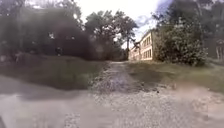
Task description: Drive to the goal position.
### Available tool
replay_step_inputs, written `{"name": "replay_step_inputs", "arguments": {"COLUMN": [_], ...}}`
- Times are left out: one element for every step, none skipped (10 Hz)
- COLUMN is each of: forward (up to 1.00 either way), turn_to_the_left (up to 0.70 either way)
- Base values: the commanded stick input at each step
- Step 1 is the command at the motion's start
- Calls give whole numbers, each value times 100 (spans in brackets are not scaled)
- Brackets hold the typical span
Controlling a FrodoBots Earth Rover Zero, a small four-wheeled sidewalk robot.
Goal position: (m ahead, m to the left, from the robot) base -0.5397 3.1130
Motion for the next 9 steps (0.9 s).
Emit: {"name": "replay_step_inputs", "arguments": {"forward": [0, 0, 0, 0, 0, 0, 0, 0, 0], "turn_to_the_left": [0, 0, 0, 0, 0, 0, 0, 0, 0]}}
